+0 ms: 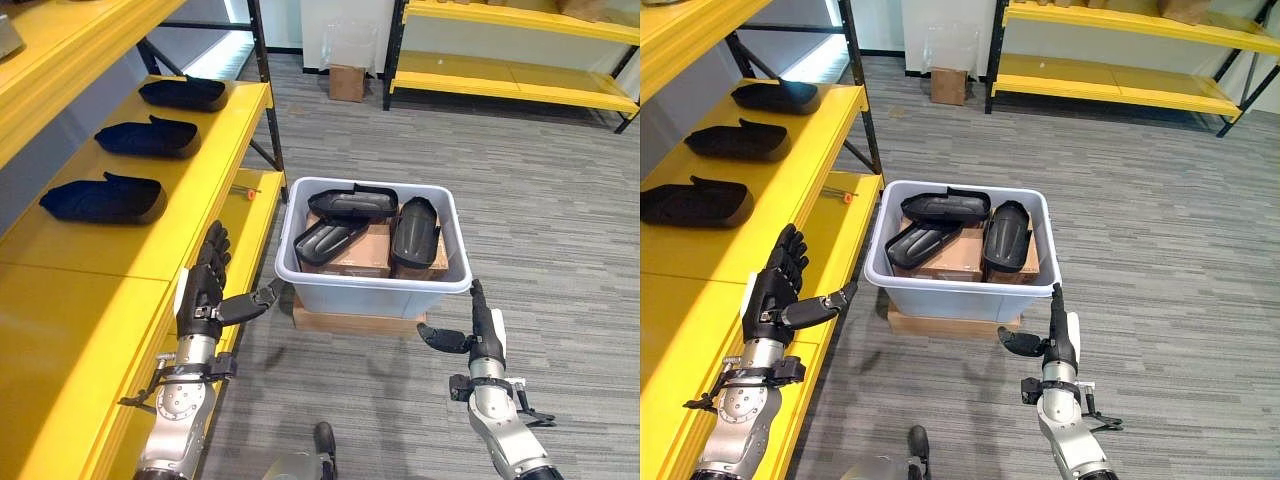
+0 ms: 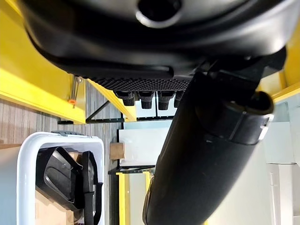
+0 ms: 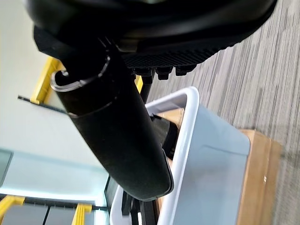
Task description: Move parts from the plastic box to the shelf.
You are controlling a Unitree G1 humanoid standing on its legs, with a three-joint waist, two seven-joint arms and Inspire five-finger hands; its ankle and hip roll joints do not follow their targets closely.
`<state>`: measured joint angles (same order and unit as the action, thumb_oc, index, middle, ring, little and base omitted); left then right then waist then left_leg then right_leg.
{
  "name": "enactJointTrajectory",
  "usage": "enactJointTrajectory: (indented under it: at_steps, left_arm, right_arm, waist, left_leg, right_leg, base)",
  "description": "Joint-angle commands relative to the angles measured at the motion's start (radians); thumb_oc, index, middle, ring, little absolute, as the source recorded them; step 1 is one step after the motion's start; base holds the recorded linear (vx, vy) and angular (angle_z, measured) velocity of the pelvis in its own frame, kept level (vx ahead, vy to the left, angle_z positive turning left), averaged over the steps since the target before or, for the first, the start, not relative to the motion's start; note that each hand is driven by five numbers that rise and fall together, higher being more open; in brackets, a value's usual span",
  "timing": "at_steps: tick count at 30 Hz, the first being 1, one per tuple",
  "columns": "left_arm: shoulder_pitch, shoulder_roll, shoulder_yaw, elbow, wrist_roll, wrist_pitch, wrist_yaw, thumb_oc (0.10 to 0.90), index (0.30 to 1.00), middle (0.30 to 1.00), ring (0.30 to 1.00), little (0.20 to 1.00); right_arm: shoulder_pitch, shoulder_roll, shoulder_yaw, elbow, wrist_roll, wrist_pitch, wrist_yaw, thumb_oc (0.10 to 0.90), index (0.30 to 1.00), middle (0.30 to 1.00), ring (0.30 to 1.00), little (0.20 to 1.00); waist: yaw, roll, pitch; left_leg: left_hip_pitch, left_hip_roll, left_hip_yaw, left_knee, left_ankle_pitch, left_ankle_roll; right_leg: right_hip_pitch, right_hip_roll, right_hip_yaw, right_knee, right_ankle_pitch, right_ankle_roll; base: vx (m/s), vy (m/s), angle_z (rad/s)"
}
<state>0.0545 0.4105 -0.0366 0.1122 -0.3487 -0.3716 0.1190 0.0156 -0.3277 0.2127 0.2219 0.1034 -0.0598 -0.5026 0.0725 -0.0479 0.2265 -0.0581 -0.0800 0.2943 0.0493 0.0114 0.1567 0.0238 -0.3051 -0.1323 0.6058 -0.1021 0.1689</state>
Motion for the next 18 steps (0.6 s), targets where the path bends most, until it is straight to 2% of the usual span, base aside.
enactJointTrajectory:
  at_steps: [1, 2, 3, 4, 6, 7, 10, 12, 16, 18]
  left_arm:
    - [-0.034, 0.036, -0.003, -0.089, -0.027, -0.063, -0.005, 0.9, 1.0, 1.0, 1.0, 1.0]
    - [-0.036, 0.025, -0.007, -0.077, -0.059, -0.04, -0.009, 0.9, 1.0, 1.0, 1.0, 1.0]
    - [-0.044, 0.016, -0.015, -0.05, -0.063, -0.033, -0.003, 0.9, 1.0, 1.0, 1.0, 1.0]
    - [-0.048, 0.013, -0.019, -0.039, -0.061, -0.035, -0.001, 0.9, 1.0, 1.0, 1.0, 1.0]
    - [-0.063, 0.002, -0.029, 0.002, -0.074, -0.029, -0.007, 0.9, 1.0, 1.0, 1.0, 1.0]
    - [-0.063, -0.004, -0.043, 0.001, -0.062, -0.031, -0.016, 0.9, 1.0, 1.0, 1.0, 1.0]
    - [-0.066, -0.008, -0.075, -0.004, -0.047, -0.03, -0.024, 0.9, 1.0, 1.0, 1.0, 1.0]
    - [-0.067, -0.01, -0.122, -0.015, -0.031, -0.031, -0.015, 0.9, 1.0, 1.0, 1.0, 1.0]
    - [-0.088, -0.027, -0.168, -0.004, -0.007, -0.007, -0.005, 0.9, 1.0, 1.0, 1.0, 1.0]
    - [-0.085, -0.028, -0.157, -0.014, -0.007, 0.008, 0.01, 0.9, 1.0, 1.0, 1.0, 1.0]
  right_arm:
    - [-0.069, -0.037, -0.038, -0.058, -0.083, -0.077, -0.026, 0.9, 1.0, 1.0, 1.0, 1.0]
    - [-0.08, -0.048, -0.028, -0.052, -0.099, -0.087, 0.0, 0.9, 1.0, 1.0, 1.0, 1.0]
    - [-0.089, -0.057, -0.008, -0.052, -0.103, -0.1, 0.0, 0.9, 1.0, 1.0, 1.0, 1.0]
    - [-0.092, -0.059, -0.002, -0.053, -0.103, -0.103, -0.001, 0.9, 1.0, 1.0, 1.0, 1.0]
    - [-0.1, -0.065, 0.02, -0.077, -0.096, -0.119, 0.001, 0.9, 1.0, 1.0, 1.0, 1.0]
    - [-0.106, -0.069, 0.024, -0.091, -0.102, -0.126, 0.007, 0.9, 1.0, 1.0, 1.0, 1.0]
    - [-0.114, -0.069, 0.028, -0.099, -0.108, -0.11, 0.003, 0.9, 1.0, 1.0, 1.0, 1.0]
    - [-0.129, -0.064, 0.031, -0.09, -0.108, -0.084, 0.006, 0.9, 1.0, 1.0, 1.0, 1.0]
    - [-0.125, -0.065, 0.059, -0.084, -0.104, -0.057, 0.019, 0.9, 1.0, 1.0, 1.0, 1.0]
    - [-0.117, -0.063, 0.077, -0.089, -0.11, -0.044, 0.046, 0.9, 1.0, 1.0, 1.0, 1.0]
  waist:
    - [-0.003, -0.002, -0.104]
    - [-0.022, 0.0, -0.093]
    - [-0.042, 0.009, -0.084]
    - [-0.047, 0.013, -0.084]
    - [-0.072, 0.004, -0.074]
    - [-0.089, -0.006, -0.068]
    - [-0.097, -0.005, -0.063]
    - [-0.101, 0.002, -0.06]
    - [-0.122, -0.012, -0.081]
    - [-0.135, -0.007, -0.09]
  left_leg:
    - [0.028, 0.032, -0.068, 0.027, -0.088, -0.027]
    - [0.063, 0.028, -0.084, 0.021, -0.094, -0.03]
    - [0.103, 0.033, -0.104, 0.009, -0.1, -0.037]
    - [0.11, 0.037, -0.108, 0.005, -0.1, -0.04]
    - [0.17, 0.041, -0.127, -0.022, -0.122, -0.061]
    - [0.206, 0.047, -0.144, -0.034, -0.145, -0.082]
    - [0.238, 0.064, -0.162, -0.042, -0.168, -0.101]
    - [0.276, 0.093, -0.172, -0.052, -0.186, -0.12]
    - [0.316, 0.097, -0.225, -0.062, -0.205, -0.135]
    - [0.34, 0.111, -0.219, -0.067, -0.201, -0.144]
  right_leg:
    - [0.035, 0.144, -0.072, 0.065, 0.186, -0.016]
    - [-0.035, 0.196, -0.066, 0.037, 0.161, -0.026]
    - [-0.103, 0.218, -0.065, 0.005, 0.125, -0.043]
    - [-0.118, 0.222, -0.067, -0.014, 0.121, -0.049]
    - [-0.177, 0.164, -0.075, -0.228, 0.159, -0.054]
    - [-0.199, 0.114, -0.045, -0.396, 0.233, -0.031]
    - [-0.202, 0.068, -0.013, -0.548, 0.307, -0.005]
    - [-0.2, 0.05, 0.002, -0.629, 0.343, 0.012]
    - [-0.149, 0.089, 0.069, -0.654, 0.349, 0.022]
    - [-0.149, 0.121, 0.066, -0.609, 0.299, 0.014]
  base:
    - [0.1, 0.05, -0.2]
    - [0.12, 0.028, -0.07]
    - [0.11, 0.017, 0.0]
    - [0.16, -0.051, 0.03]
    - [0.25, -0.164, 0.33]
    - [0.25, -0.199, 0.39]
    - [0.2, -0.171, 0.26]
    - [0.26, -0.25, 0.51]
    - [0.35, -0.327, 0.71]
    - [0.36, -0.351, 0.66]
